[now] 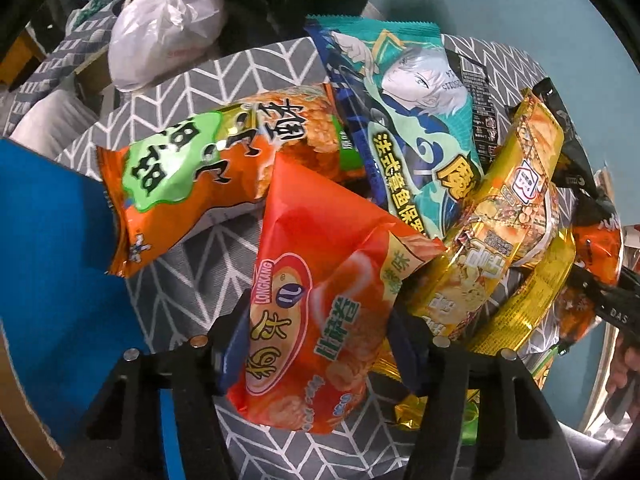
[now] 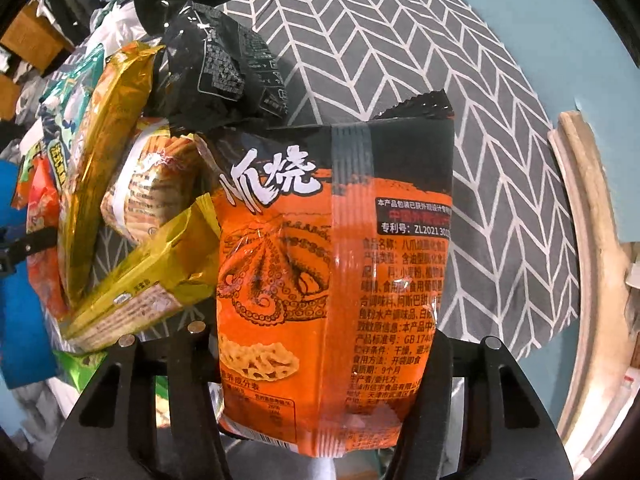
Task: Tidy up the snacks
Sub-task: 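Carry both bags into the cardboard box and open both tools to release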
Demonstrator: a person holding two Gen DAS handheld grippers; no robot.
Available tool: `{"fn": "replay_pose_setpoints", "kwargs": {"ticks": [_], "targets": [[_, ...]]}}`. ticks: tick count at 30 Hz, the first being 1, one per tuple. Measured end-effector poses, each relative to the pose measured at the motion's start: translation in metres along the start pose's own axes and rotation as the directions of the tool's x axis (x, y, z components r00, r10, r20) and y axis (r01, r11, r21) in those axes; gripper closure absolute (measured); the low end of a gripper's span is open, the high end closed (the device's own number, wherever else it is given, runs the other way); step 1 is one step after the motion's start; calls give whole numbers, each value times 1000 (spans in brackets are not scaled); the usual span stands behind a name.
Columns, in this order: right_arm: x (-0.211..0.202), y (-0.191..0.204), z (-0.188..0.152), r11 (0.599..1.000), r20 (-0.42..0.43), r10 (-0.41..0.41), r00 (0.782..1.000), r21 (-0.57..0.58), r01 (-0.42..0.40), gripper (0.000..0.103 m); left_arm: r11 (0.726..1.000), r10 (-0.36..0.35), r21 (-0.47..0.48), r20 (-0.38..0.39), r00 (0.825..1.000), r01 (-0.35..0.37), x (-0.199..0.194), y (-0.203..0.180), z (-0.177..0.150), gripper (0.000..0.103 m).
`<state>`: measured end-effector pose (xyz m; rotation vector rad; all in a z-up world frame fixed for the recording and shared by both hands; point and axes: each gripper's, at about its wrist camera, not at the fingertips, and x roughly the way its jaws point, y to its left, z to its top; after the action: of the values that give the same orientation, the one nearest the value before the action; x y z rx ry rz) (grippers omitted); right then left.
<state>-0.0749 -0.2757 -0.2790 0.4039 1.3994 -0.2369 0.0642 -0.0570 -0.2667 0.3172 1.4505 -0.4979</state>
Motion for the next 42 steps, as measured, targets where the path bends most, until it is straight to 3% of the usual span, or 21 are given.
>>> {"fn": "replay_pose_setpoints", "kwargs": {"ticks": [17, 26, 33, 42], "targets": [[-100, 10, -21, 999, 83, 26, 996, -35, -23, 47, 997, 48, -58, 131, 990, -41, -95, -5, -19, 41], [-148, 50, -6, 984, 127, 88, 988, -165, -66, 47, 985, 88, -162, 186, 979, -57, -150, 17, -39, 41], [-169, 117, 9, 938, 120, 165, 979, -327, -118, 47, 957, 109, -286, 227, 968, -41, -186, 49, -61, 41], [-167, 205, 18, 837, 75, 257, 964, -516, -183, 46, 904, 176, -423, 234, 956, -63, -203, 96, -91, 41]]}}
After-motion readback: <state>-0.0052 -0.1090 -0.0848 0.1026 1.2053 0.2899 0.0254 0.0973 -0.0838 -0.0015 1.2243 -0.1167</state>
